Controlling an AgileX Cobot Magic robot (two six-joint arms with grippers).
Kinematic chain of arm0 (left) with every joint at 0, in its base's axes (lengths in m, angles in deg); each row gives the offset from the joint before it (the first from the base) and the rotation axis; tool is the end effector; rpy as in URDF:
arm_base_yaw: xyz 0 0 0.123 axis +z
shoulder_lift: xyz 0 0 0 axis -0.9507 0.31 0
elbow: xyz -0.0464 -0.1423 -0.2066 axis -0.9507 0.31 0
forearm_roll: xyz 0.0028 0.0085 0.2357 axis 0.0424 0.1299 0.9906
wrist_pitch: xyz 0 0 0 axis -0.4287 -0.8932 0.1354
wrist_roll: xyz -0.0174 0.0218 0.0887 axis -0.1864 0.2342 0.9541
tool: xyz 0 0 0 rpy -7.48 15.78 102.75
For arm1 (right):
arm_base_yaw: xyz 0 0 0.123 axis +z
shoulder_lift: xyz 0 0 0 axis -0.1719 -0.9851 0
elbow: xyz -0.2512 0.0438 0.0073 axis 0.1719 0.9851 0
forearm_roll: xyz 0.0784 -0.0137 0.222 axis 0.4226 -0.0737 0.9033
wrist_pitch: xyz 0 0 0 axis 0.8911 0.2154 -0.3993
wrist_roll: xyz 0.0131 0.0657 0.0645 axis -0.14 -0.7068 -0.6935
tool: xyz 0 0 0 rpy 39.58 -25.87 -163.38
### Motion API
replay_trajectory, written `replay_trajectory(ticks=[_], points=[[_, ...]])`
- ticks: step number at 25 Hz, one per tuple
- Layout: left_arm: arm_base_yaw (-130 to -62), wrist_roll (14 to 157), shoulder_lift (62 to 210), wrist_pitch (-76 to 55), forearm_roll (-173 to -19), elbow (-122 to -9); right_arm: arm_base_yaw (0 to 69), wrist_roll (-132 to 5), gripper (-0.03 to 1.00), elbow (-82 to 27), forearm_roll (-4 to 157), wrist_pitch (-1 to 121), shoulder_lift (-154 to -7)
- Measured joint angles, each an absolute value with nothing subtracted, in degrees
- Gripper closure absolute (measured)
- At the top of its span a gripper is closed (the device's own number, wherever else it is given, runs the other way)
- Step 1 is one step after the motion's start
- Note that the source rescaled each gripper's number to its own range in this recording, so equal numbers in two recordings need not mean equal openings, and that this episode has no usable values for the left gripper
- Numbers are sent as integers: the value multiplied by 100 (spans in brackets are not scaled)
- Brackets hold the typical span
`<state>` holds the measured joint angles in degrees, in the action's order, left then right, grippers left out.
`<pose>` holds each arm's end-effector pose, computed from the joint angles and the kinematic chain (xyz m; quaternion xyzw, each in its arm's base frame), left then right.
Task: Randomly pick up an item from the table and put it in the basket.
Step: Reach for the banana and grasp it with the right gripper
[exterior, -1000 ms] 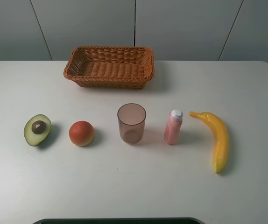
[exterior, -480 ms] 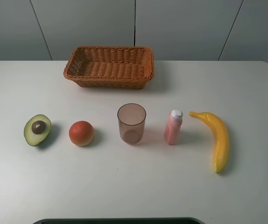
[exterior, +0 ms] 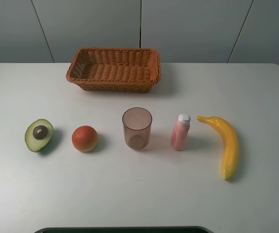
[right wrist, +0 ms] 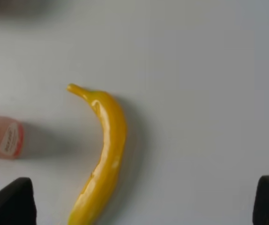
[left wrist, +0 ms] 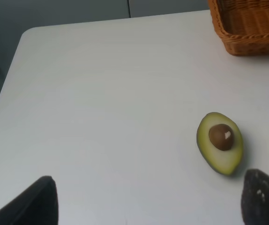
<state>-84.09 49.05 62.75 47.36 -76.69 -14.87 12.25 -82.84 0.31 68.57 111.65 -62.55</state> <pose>0.0122 0.0058 0.2700 0.0685 0.8520 -0.0162 0.5189 0.1702 0.0070 0.3032 -0.0497 0.9629 -0.0027 0.2654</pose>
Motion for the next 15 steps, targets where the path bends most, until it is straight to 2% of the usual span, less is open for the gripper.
replay_trajectory(ticks=[11, 15], points=[[-8409, 4905, 6275, 4736, -7669, -1487, 1225, -7986, -3, 31, 7177, 10757, -8930], [-8409, 4905, 6275, 4736, -7669, -1487, 1225, -7859, -3, 260, 7370, 10239, -9635]])
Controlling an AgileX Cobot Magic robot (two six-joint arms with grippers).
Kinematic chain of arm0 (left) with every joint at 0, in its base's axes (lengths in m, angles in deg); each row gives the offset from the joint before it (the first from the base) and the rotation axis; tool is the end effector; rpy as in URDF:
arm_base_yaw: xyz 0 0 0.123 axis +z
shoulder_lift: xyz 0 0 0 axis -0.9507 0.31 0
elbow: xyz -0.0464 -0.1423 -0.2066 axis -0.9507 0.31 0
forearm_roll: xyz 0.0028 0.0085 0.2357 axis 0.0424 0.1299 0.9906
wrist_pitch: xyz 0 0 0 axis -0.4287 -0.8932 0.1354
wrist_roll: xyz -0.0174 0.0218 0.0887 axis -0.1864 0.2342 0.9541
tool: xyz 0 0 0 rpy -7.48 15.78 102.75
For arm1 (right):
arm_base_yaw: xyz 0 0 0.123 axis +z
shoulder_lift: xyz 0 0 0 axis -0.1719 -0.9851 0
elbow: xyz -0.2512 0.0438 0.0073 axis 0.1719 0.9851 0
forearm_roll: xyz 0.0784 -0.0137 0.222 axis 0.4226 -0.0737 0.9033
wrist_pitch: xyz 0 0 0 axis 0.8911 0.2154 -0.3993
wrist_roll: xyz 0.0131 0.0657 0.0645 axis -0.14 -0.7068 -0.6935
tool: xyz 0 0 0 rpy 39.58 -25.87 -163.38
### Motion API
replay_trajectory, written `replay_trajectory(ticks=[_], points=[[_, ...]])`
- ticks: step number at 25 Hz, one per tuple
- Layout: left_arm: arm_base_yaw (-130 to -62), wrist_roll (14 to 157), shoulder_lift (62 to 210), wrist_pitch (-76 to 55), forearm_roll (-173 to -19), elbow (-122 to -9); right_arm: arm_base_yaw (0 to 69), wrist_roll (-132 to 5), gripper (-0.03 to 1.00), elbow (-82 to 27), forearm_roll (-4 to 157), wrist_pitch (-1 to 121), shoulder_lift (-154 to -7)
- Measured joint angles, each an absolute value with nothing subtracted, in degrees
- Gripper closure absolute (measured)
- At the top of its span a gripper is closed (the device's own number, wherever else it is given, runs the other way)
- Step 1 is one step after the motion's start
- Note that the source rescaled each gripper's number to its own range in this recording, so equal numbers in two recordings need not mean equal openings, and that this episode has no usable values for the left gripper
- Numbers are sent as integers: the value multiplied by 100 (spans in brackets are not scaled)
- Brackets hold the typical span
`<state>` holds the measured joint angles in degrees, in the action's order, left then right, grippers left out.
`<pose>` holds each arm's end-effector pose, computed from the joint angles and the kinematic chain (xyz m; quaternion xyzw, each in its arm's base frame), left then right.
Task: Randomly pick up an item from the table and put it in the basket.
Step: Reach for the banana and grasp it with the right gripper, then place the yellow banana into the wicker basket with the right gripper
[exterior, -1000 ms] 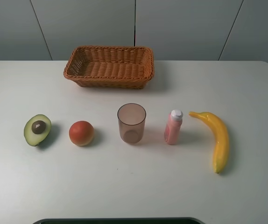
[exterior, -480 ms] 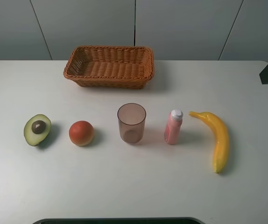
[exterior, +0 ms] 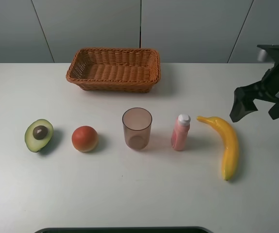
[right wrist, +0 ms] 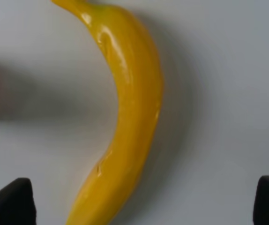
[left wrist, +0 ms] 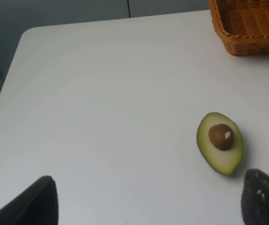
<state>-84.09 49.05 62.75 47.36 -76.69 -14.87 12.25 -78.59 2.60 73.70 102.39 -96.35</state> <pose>0.0122 0.0058 0.2700 0.0685 0.8520 -0.0162 0.5189 0.2484 0.0168 0.1699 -0.0619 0.9968 0.0345 0.0361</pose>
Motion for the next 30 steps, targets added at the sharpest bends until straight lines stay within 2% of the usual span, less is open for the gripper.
replay_trajectory(ticks=[7, 14, 15, 17, 21, 22, 23, 30], points=[[-8409, 4905, 6275, 4736, -7669, -1487, 1615, -7831, -3, 417, 7394, 9650, -10522], [-8409, 4905, 6275, 4736, -7669, -1487, 1658, -7820, -3, 417, 7468, 9210, -11051], [-8409, 4905, 6275, 4736, -7669, -1487, 1658, -7820, -1, 417, 7468, 9198, -11091], [-8409, 4905, 6275, 4736, -7669, -1487, 1658, -7820, 19, 417, 7504, 9186, -11158], [-8409, 4905, 6275, 4736, -7669, -1487, 1667, -7820, 81, 417, 7515, 9165, -11246], [-8409, 4905, 6275, 4736, -7669, -1487, 1667, -7820, 93, 417, 7515, 9150, -11245], [-8409, 4905, 6275, 4736, -7669, -1487, 1667, -7820, 97, 417, 7515, 9150, -11245], [-8409, 4905, 6275, 4736, -7669, -1487, 1667, -7919, 97, 417, 7515, 9146, -11245]])
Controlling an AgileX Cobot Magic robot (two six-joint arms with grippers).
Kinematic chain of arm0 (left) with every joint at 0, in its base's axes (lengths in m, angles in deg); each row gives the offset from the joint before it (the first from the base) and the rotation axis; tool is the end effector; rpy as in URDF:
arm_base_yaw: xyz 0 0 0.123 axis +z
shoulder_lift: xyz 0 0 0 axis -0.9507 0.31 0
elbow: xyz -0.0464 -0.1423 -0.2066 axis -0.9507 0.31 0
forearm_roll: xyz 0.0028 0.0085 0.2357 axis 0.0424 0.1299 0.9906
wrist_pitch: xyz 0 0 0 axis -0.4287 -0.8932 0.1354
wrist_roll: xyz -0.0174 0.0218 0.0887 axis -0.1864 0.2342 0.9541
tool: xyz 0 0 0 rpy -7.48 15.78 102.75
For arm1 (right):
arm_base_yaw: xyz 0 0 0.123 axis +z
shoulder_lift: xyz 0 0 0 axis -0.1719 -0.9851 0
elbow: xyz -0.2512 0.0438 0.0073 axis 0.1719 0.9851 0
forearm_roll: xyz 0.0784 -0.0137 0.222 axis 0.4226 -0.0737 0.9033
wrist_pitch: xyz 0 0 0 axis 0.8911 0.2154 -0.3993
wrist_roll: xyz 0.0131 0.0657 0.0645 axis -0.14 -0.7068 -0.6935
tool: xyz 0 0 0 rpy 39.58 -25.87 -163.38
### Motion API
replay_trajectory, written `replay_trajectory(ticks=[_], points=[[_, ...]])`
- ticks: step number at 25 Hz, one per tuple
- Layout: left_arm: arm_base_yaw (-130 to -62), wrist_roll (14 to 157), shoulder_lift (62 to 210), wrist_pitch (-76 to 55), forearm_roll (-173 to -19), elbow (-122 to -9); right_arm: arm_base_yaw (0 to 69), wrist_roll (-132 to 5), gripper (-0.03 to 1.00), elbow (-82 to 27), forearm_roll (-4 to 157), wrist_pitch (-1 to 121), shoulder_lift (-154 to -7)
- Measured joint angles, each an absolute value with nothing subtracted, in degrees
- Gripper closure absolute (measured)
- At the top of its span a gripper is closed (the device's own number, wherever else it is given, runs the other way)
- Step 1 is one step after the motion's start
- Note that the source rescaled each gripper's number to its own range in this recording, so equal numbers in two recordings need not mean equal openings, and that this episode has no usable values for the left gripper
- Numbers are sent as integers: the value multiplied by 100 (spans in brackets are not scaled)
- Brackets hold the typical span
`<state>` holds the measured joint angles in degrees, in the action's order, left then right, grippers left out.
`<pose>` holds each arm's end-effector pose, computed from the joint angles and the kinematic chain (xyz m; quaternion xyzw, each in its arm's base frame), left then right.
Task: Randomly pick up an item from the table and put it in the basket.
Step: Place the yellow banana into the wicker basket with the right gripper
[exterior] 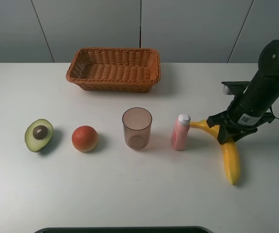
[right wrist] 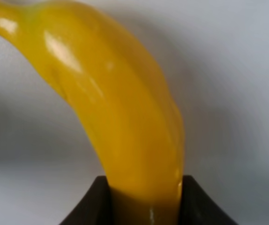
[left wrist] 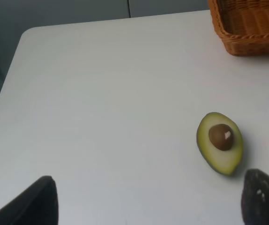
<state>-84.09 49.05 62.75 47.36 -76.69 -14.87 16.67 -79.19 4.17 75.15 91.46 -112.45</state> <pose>0.0122 0.0058 0.2700 0.0685 0.8520 -0.0162 0.5189 0.2600 0.0379 0.0926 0.0773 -0.9960 -0.0366 0.0242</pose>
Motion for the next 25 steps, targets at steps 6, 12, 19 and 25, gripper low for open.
replay_trajectory(ticks=[6, 12, 19, 25], points=[[-8409, 4905, 6275, 4736, -7669, -1487, 1667, -7968, 97, 417, 7515, 9146, -11245], [-8409, 4905, 6275, 4736, -7669, -1487, 1667, -8005, 97, 329, 7515, 9263, -11093], [-8409, 4905, 6275, 4736, -7669, -1487, 1667, -8085, 97, -825, 7365, 9689, -9975], [-8409, 4905, 6275, 4736, -7669, -1487, 1835, -7956, 97, -2083, 7365, 9562, -9819]])
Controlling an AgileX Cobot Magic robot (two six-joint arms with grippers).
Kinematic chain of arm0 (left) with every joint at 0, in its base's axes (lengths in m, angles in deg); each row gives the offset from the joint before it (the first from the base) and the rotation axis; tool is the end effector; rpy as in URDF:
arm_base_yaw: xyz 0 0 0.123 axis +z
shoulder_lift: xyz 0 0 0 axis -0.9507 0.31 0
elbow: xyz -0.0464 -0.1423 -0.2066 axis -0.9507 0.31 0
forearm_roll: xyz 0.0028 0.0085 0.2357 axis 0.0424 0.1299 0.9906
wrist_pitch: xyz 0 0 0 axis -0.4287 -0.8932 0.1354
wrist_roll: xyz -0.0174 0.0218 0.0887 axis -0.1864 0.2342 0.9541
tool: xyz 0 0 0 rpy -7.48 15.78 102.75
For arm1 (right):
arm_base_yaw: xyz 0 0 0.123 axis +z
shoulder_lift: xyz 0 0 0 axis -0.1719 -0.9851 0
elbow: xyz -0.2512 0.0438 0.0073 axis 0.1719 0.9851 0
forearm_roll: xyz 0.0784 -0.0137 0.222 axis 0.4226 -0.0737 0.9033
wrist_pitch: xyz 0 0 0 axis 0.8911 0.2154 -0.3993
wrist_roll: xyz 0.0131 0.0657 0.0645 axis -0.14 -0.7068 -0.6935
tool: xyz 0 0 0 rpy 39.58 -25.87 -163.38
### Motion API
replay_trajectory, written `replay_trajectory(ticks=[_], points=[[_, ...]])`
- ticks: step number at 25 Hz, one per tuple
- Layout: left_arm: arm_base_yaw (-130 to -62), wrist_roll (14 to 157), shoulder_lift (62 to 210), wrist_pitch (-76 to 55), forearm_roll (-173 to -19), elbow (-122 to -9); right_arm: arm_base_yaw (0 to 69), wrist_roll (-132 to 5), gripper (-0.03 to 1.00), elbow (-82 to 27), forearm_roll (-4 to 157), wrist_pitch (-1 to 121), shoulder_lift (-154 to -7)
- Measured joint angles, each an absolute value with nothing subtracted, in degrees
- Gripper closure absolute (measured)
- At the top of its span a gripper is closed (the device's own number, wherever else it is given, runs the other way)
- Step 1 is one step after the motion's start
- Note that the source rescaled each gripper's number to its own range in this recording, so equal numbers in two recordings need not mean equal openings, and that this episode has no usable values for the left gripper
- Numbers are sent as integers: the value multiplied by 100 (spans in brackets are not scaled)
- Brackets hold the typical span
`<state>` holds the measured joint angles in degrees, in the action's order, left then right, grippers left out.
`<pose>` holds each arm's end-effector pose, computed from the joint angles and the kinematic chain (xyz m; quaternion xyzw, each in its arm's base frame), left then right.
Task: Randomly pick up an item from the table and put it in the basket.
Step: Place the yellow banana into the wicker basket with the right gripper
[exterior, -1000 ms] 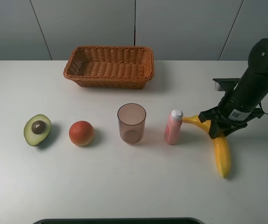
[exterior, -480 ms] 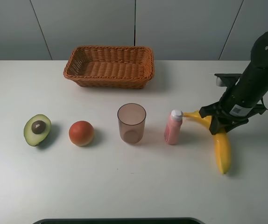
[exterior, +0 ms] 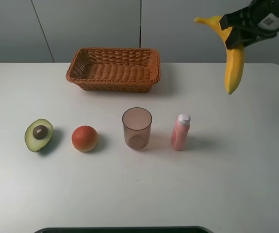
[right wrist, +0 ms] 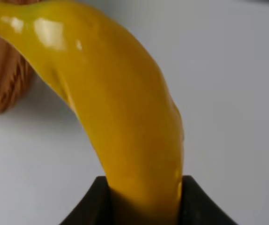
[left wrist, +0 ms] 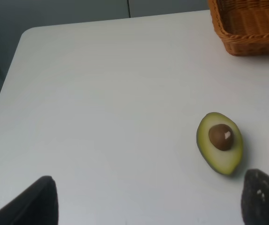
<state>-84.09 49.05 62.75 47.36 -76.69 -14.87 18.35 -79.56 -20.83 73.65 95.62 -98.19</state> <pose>0.0122 0.0058 0.2700 0.0685 0.8520 -0.0162 0.5189 0.3229 0.0539 0.2669 -0.1064 0.9539 0.0428 0.2774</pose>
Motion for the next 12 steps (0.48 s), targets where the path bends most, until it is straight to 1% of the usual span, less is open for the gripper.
replay_trajectory(ticks=[3, 7, 12], points=[[-8409, 4905, 6275, 4736, -7669, -1487, 2109, -7632, 97, -2631, 7365, 9176, -10019], [-8409, 4905, 6275, 4736, -7669, -1487, 2514, -6894, 97, -3407, 7365, 8823, -10658], [-8409, 4893, 6275, 4736, -7669, -1487, 3133, -5640, 97, -4160, 7365, 8288, -11664]])
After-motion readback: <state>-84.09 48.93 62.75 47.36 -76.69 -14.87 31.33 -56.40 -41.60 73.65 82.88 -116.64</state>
